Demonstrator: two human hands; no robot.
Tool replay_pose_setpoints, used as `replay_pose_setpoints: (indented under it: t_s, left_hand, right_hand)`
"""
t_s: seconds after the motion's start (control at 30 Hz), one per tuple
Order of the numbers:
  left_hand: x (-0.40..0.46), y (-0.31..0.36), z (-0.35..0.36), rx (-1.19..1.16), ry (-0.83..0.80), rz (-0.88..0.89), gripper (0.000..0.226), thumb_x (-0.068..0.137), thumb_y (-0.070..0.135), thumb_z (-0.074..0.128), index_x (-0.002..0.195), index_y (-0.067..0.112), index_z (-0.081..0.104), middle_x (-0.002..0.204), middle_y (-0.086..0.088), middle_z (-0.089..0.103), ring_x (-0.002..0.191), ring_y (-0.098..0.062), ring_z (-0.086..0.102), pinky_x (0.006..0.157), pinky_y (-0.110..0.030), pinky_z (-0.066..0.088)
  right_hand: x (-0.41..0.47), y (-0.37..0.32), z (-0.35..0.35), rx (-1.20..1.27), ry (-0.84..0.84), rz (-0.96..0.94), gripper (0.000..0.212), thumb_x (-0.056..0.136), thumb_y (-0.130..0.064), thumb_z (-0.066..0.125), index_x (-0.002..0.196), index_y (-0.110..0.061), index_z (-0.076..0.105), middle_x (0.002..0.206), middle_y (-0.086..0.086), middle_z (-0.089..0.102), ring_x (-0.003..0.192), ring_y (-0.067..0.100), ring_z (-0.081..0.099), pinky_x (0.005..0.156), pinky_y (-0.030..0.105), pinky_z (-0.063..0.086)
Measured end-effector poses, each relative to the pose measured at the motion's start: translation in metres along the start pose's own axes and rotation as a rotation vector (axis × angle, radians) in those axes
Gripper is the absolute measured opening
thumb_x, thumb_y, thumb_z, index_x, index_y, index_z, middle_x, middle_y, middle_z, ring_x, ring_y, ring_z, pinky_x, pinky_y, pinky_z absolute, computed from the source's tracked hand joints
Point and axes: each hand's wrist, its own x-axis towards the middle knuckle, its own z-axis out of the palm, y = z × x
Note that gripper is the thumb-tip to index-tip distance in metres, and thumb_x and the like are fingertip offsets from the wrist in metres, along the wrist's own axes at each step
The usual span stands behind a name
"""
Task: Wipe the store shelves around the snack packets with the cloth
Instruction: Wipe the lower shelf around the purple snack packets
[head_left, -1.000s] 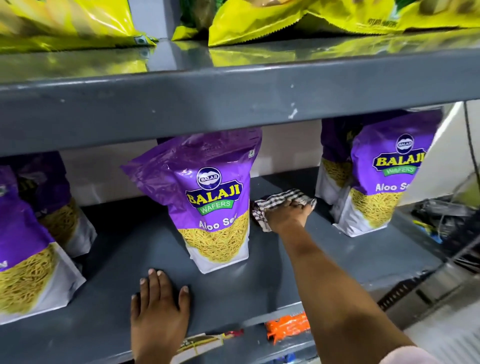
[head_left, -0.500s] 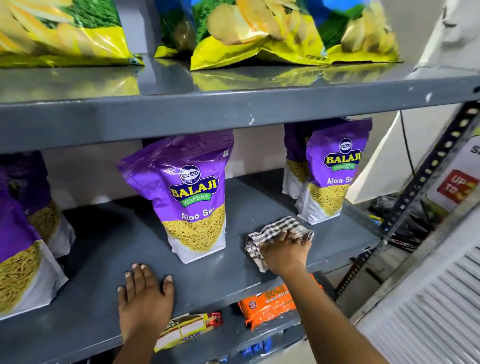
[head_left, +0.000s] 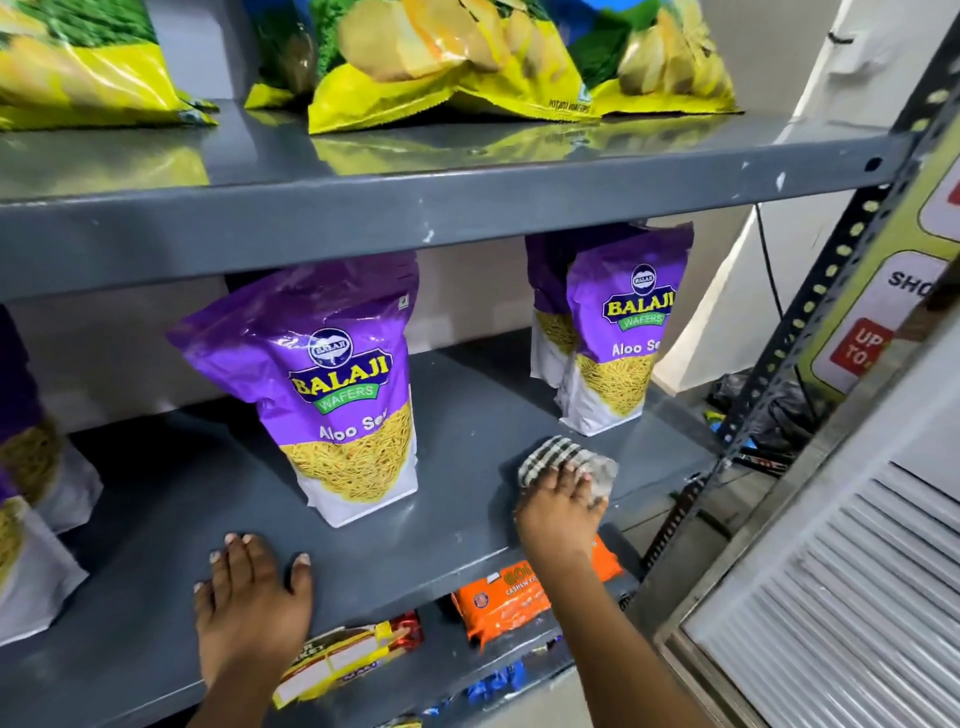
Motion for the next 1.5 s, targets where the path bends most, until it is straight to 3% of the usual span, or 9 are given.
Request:
replay_pose_setpoints:
  t_s: [0.23, 0.37, 0.5, 0.63, 0.73, 0.9, 1.1, 1.27, 1.5]
  left_hand:
    - [0.003, 0.000, -0.001, 0.017, -0.022, -0.007, 0.065, 0.092, 0.042, 0.031, 0.142, 0.002, 0.017, 0.154, -0.016, 0.015, 0.142, -0.031, 0.011, 0.115, -0.044, 0.009]
    - [0.003, -0.001, 0.001, 0.024, -0.018, -0.006, 0.065, 0.092, 0.041, 0.031, 0.142, 0.002, 0.017, 0.154, -0.016, 0.015, 0.142, -0.031, 0.011, 0.116, -0.044, 0.009]
    - [0.002, -0.001, 0.003, 0.015, 0.006, -0.004, 0.067, 0.090, 0.044, 0.025, 0.140, 0.000, 0.022, 0.153, -0.019, 0.020, 0.141, -0.033, 0.015, 0.115, -0.047, 0.013]
    - [0.001, -0.002, 0.003, 0.010, 0.024, 0.004, 0.078, 0.079, 0.048, 0.021, 0.138, -0.003, 0.026, 0.150, -0.021, 0.025, 0.139, -0.036, 0.021, 0.113, -0.050, 0.015]
    - [0.003, -0.003, 0.003, 0.037, 0.010, 0.005, 0.070, 0.088, 0.045, 0.023, 0.141, -0.001, 0.020, 0.152, -0.019, 0.020, 0.141, -0.034, 0.016, 0.115, -0.048, 0.012]
    - [0.003, -0.001, 0.003, 0.037, 0.017, -0.009, 0.080, 0.078, 0.049, 0.017, 0.141, -0.001, 0.021, 0.152, -0.019, 0.021, 0.141, -0.033, 0.017, 0.115, -0.047, 0.011]
    - [0.002, 0.000, 0.000, 0.045, -0.007, -0.001, 0.065, 0.092, 0.042, 0.029, 0.141, 0.001, 0.018, 0.153, -0.017, 0.018, 0.141, -0.032, 0.014, 0.115, -0.047, 0.011]
    - [0.001, 0.004, -0.003, 0.029, -0.002, -0.018, 0.078, 0.078, 0.047, 0.026, 0.137, -0.002, 0.029, 0.148, -0.021, 0.030, 0.137, -0.037, 0.026, 0.112, -0.051, 0.019]
    - [0.012, 0.003, 0.008, 0.035, -0.004, -0.028, 0.080, 0.070, 0.050, 0.027, 0.119, -0.007, 0.053, 0.128, -0.027, 0.055, 0.115, -0.045, 0.053, 0.093, -0.060, 0.041]
  right_hand:
    - [-0.006, 0.051, -0.035, 0.299, 0.305, 0.160, 0.030, 0.086, -0.020, 0.047, 0.103, 0.003, 0.057, 0.101, 0.025, 0.068, 0.097, 0.037, 0.064, 0.086, 0.042, 0.052]
    - [-0.051, -0.037, -0.027, 0.017, 0.481, -0.307, 0.044, 0.045, -0.022, 0.077, 0.077, 0.006, 0.065, 0.065, 0.021, 0.072, 0.060, 0.033, 0.069, 0.066, 0.036, 0.056]
    - [-0.076, -0.076, 0.032, -0.029, 0.109, -0.599, 0.051, 0.054, -0.044, 0.040, 0.079, -0.018, 0.077, 0.083, -0.003, 0.079, 0.082, 0.010, 0.074, 0.075, 0.029, 0.059]
    - [-0.043, -0.025, 0.028, 0.034, 0.152, -0.561, 0.053, 0.063, -0.031, 0.037, 0.101, -0.013, 0.070, 0.097, 0.009, 0.077, 0.090, 0.020, 0.072, 0.083, 0.029, 0.057]
    - [-0.018, 0.037, 0.008, 0.032, 0.152, -0.343, 0.046, 0.080, -0.024, 0.047, 0.124, -0.009, 0.051, 0.122, 0.017, 0.062, 0.110, 0.031, 0.058, 0.095, 0.035, 0.047]
    - [-0.002, 0.080, -0.035, 0.199, 0.333, 0.135, 0.029, 0.086, -0.019, 0.051, 0.106, 0.001, 0.056, 0.104, 0.030, 0.066, 0.097, 0.041, 0.061, 0.082, 0.041, 0.049]
    - [-0.030, -0.015, 0.006, 0.075, -0.026, -0.541, 0.059, 0.084, -0.035, 0.025, 0.138, -0.015, 0.035, 0.140, 0.013, 0.049, 0.128, 0.026, 0.045, 0.108, 0.032, 0.034]
    - [0.018, -0.002, -0.004, 0.113, 0.130, -0.233, 0.050, 0.093, -0.027, 0.042, 0.137, -0.006, 0.034, 0.143, 0.025, 0.041, 0.131, 0.034, 0.041, 0.108, 0.036, 0.034]
    - [0.092, -0.079, 0.002, 0.125, -0.098, -0.652, 0.051, 0.095, -0.029, 0.037, 0.145, -0.025, 0.027, 0.158, 0.001, 0.020, 0.147, 0.020, 0.009, 0.121, 0.037, 0.006]
